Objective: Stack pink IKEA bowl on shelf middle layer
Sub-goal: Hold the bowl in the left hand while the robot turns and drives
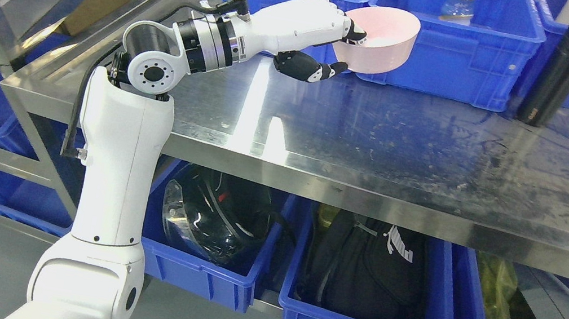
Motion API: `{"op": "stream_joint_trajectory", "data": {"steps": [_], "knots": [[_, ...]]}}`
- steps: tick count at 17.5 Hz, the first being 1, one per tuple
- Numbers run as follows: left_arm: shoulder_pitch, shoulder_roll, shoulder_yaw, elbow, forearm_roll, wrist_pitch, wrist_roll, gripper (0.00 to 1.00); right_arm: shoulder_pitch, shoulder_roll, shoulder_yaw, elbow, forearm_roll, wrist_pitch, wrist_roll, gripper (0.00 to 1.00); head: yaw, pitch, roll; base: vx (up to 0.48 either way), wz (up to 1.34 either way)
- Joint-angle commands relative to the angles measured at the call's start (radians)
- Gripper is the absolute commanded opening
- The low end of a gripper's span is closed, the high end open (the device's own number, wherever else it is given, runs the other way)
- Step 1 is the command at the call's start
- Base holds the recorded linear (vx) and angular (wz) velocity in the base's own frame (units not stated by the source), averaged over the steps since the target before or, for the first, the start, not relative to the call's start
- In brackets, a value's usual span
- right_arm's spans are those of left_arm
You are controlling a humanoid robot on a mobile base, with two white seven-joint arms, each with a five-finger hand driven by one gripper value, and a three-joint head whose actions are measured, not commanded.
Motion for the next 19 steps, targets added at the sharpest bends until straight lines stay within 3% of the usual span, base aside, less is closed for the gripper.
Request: {"op": "stream_joint_trajectory", "data": {"steps": [1,7,10,19], "knots": [[0.011,0.018,-0.024,-0.023,0.000,-0.002,0.000,0.02,0.003,-0.017,0.000,-0.017,0.000,-0.001,0.000,1.00,0.0000,0.000,0.000,0.039,0.41],[0.087,0.018,-0.058,-0.026,0.029,-0.025,-0.001,0.03,0.003,-0.017,0.000,-0.017,0.000,-0.001,0.000,1.00,0.0000,0.000,0.000,0.095,0.57],[0.123,0.018,-0.074,-0.040,0.123,-0.101,-0.004,0.03,0.005,-0.017,0.000,-0.017,0.000,-0.001,0.000,1.00,0.0000,0.000,0.000,0.106,0.84],[0.150,0.018,-0.093,-0.048,0.138,-0.105,-0.003,0.03,0.005,-0.017,0.000,-0.017,0.000,-0.001,0.000,1.00,0.0000,0.000,0.000,-0.010,1.28]]}}
